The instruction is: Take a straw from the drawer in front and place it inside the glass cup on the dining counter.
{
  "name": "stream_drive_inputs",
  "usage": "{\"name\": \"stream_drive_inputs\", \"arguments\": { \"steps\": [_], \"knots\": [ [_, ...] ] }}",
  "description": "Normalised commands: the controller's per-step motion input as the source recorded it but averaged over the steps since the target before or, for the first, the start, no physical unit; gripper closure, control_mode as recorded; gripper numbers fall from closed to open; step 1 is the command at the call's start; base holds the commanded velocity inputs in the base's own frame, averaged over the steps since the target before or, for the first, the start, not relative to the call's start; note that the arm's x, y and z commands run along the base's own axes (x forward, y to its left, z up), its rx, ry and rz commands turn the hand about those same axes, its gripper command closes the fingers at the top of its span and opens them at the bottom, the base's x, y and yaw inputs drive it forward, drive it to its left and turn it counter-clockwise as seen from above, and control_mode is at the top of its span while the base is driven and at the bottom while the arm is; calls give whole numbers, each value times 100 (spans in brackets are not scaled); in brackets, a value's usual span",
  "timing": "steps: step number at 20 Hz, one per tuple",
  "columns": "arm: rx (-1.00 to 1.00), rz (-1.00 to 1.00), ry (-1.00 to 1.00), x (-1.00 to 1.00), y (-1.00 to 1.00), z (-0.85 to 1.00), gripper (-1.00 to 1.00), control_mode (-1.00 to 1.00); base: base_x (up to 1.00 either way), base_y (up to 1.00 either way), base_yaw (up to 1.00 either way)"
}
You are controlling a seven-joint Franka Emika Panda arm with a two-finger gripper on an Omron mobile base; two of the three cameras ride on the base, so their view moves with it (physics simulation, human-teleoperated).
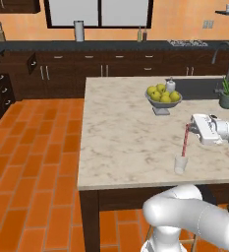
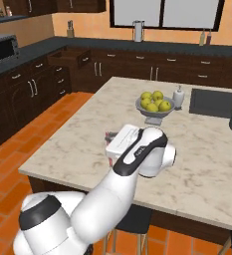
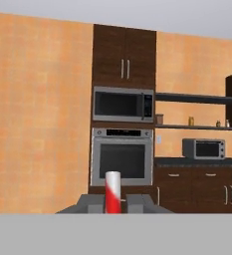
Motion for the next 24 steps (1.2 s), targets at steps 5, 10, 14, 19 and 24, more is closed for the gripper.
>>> {"name": "stream_drive_inputs", "arguments": {
  "steps": [5, 10, 14, 19, 24],
  "knots": [
    [0, 3, 0, 30, -5, -28, 100, -100, 0, 0, 0],
    [0, 1, 0, 25, -26, -23, 100, -100, 0, 0, 0],
    [0, 0, 0, 20, -28, -21, 100, -100, 0, 0, 0],
    [0, 1, 0, 29, 0, -18, 100, -100, 0, 0, 0],
    [0, 0, 0, -3, 0, -16, 100, -100, 0, 0, 0]
  ]
}}
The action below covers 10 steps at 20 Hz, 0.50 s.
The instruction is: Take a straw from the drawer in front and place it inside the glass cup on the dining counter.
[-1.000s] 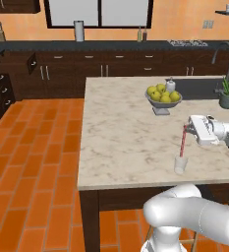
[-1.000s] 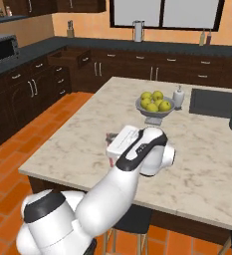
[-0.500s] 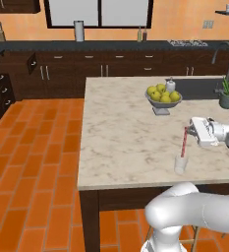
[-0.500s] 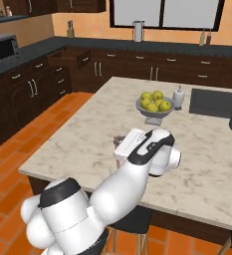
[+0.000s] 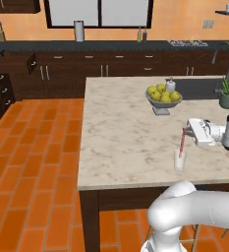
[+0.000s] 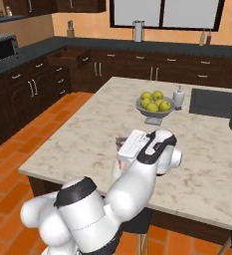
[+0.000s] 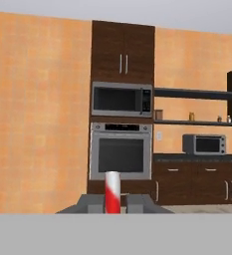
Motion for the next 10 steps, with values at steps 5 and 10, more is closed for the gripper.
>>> {"name": "stream_drive_inputs", "arguments": {
  "steps": [5, 10],
  "knots": [
    [0, 0, -1, -53, 0, -13, 100, -100, 0, 0, 0],
    [0, 0, 0, -2, 19, -8, 100, -100, 0, 0, 0]
  ]
}}
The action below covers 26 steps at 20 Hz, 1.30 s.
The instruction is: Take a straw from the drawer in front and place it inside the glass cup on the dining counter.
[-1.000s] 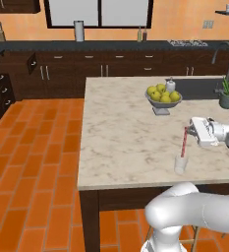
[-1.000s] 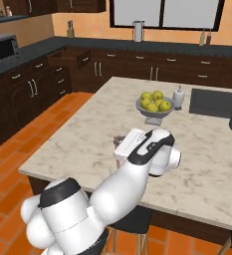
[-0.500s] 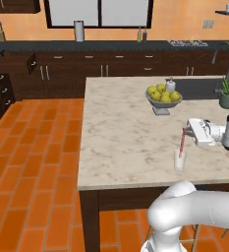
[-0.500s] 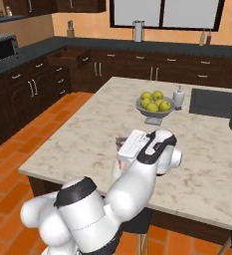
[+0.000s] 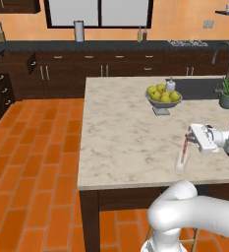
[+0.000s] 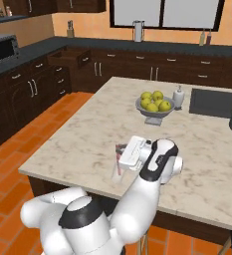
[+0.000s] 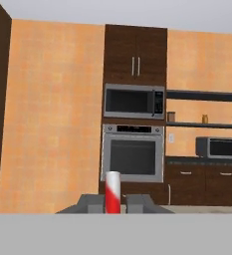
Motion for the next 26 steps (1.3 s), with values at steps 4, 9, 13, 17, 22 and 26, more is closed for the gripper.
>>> {"name": "stream_drive_inputs", "arguments": {
  "steps": [4, 9, 13, 17, 22, 26],
  "knots": [
    [0, 0, -1, 1, 30, -9, 100, -100, 0, 0, 0],
    [0, 0, -2, 0, 7, -17, -100, -100, 0, 0, 0],
    [0, 0, -7, 0, 0, -7, -100, -100, 0, 0, 0],
    [0, 0, -11, 0, -1, 1, -100, -100, 0, 0, 0],
    [0, 0, -23, -14, 0, 52, -100, -100, 0, 0, 0],
    [-10, 0, -26, -26, 0, 79, -100, -100, 0, 0, 0]
  ]
}}
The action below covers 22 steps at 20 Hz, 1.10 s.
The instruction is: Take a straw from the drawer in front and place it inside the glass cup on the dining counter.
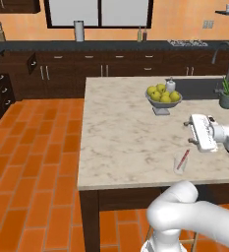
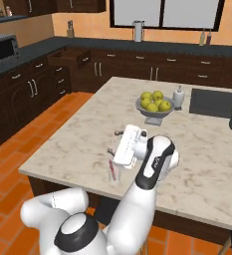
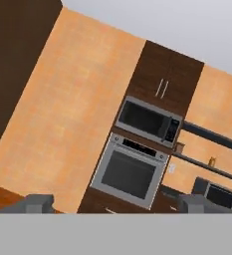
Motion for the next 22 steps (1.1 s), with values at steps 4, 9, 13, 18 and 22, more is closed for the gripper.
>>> {"name": "stream_drive_inputs", "arguments": {
  "steps": [4, 9, 13, 18, 22],
  "knots": [
    [-35, -6, -25, -33, 26, 69, -100, -100, 0, 0, 0],
    [-55, -9, -21, -37, 46, 46, -100, -100, 0, 0, 0],
    [-64, -9, -16, -30, 53, 35, -100, -100, 0, 0, 0],
    [-64, -5, -14, -36, 62, 12, -100, -100, 0, 0, 0],
    [-67, 0, -11, -17, 77, -2, -100, -100, 0, 0, 0]
  ]
}}
